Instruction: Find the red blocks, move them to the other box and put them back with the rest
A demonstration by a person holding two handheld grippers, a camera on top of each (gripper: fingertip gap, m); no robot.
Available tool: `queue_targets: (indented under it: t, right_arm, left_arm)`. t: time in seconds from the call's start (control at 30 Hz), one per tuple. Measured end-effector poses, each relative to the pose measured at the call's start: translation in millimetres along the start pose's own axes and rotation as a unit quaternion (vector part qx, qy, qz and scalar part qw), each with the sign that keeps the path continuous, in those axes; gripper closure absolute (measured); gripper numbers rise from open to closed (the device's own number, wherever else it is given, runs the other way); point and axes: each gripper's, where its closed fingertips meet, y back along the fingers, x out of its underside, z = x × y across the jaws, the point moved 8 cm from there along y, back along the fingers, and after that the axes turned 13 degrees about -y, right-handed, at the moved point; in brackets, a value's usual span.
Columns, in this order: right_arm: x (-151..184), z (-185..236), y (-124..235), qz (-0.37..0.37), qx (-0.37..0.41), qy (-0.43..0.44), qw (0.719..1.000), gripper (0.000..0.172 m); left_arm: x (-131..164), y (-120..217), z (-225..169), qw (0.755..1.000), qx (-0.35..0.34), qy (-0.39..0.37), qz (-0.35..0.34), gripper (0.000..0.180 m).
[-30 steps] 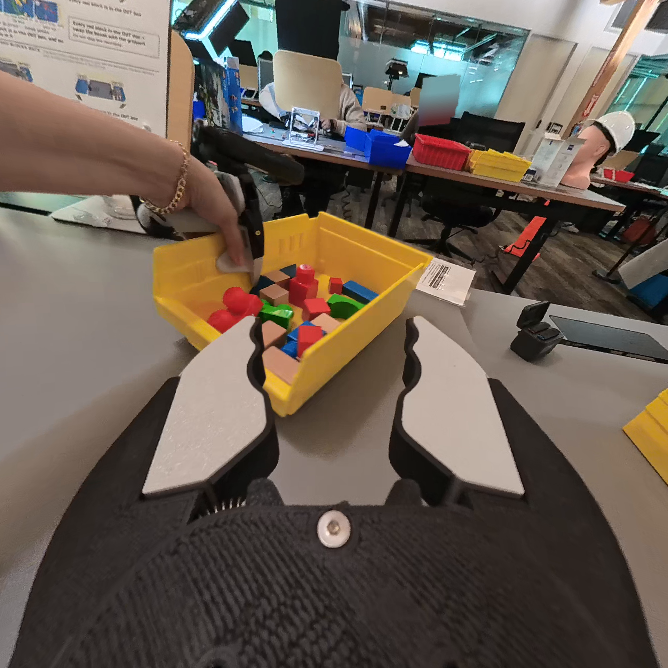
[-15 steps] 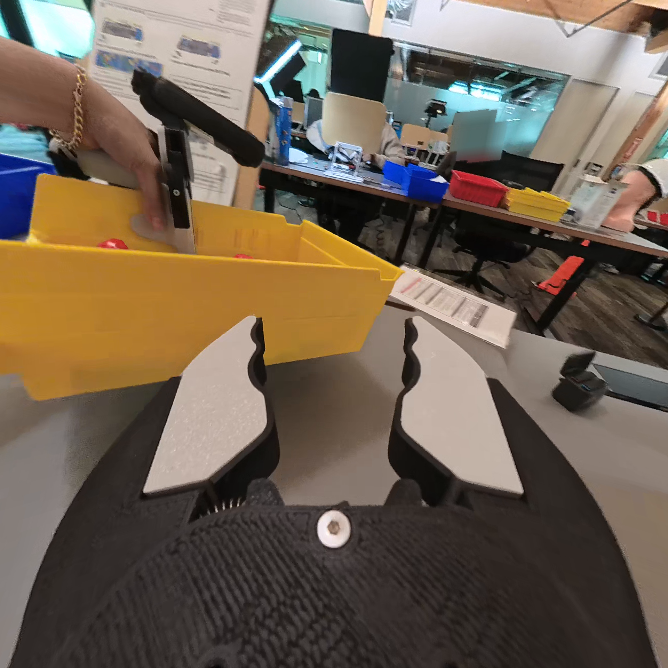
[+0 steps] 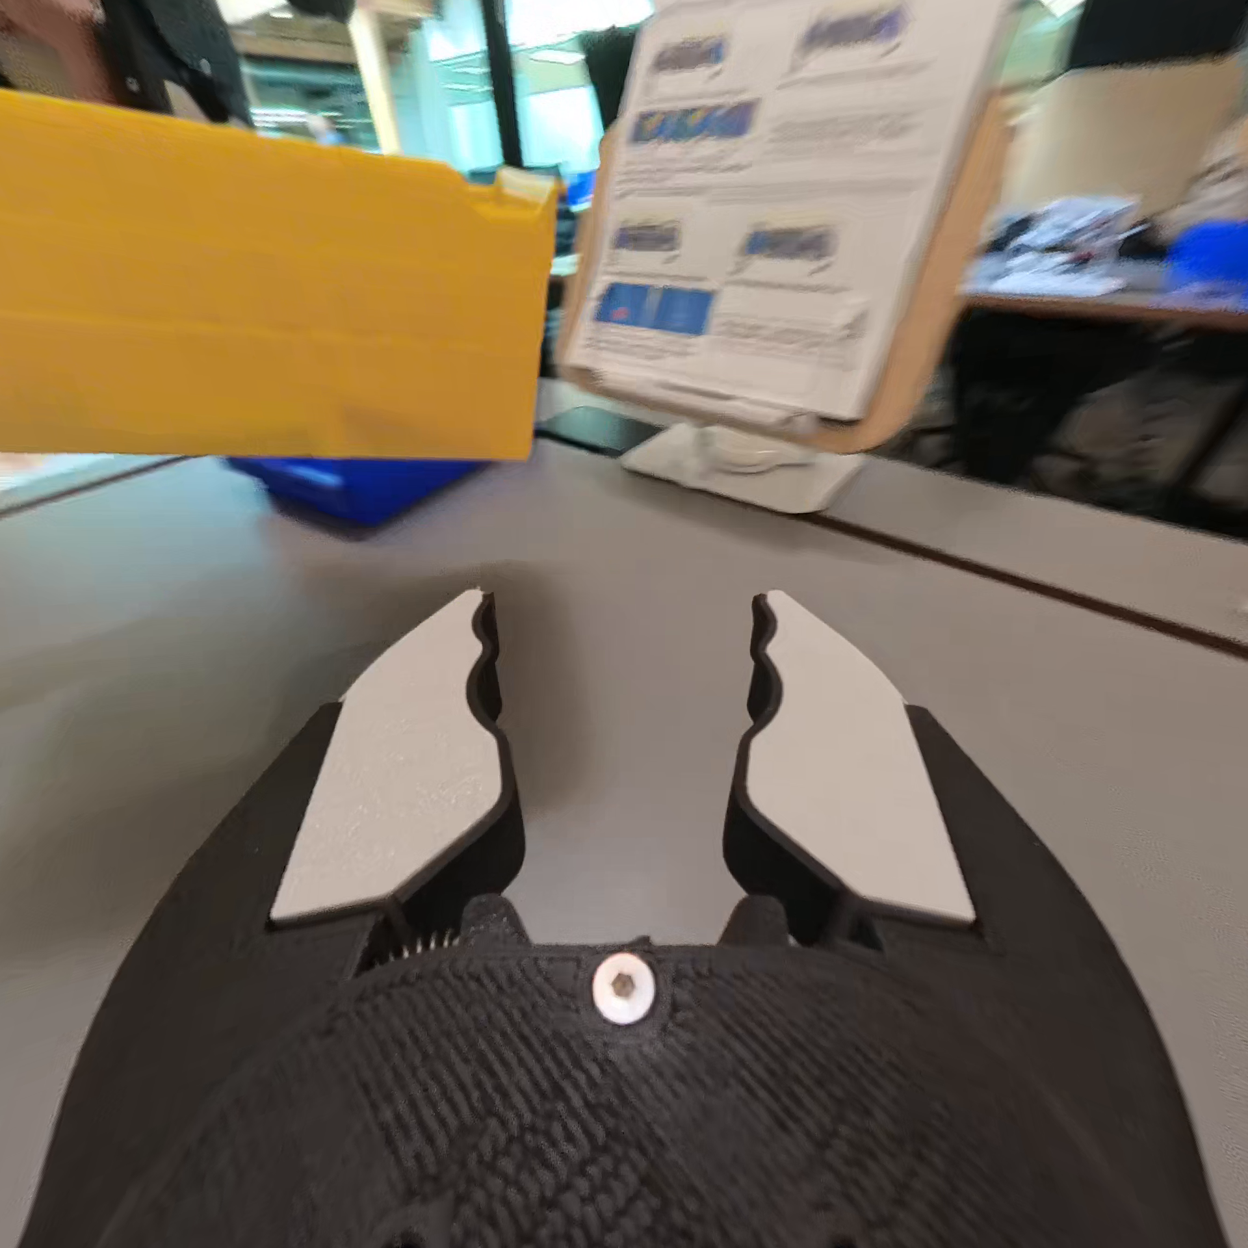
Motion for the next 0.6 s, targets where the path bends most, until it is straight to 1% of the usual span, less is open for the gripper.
queue_targets:
  t: [0.07, 0.17, 0.27, 0.33, 0.47, 0.6]
  right_arm:
    - [6, 23, -40, 0.041, -0.057, -0.014, 0.997, 0.096]
    - [5, 54, -102, 0.075, -0.088, -0.004, 0.993, 0.094]
    - [6, 86, -165, 0.089, -0.110, -0.039, 0.989, 0.093]
    - [6, 106, -200, 0.110, -0.117, -0.061, 0.985, 0.085]
    - [0, 139, -260, 0.137, -0.136, -0.095, 0.977, 0.075]
    - [-8, 154, -314, 0.141, -0.101, -0.119, 0.978, 0.075]
  left_arm:
    - [52, 14, 11, 0.999, -0.012, 0.044, -0.014, 0.175]
    - [123, 33, 25, 0.993, -0.034, 0.108, -0.038, 0.175]
    - [187, 41, 35, 0.980, -0.046, 0.182, -0.066, 0.175]
    - [227, 41, 41, 0.968, -0.049, 0.233, -0.080, 0.175]
    - [299, 32, 50, 0.939, -0.056, 0.323, -0.100, 0.175]
    - [358, 17, 52, 0.913, -0.064, 0.390, -0.099, 0.174]
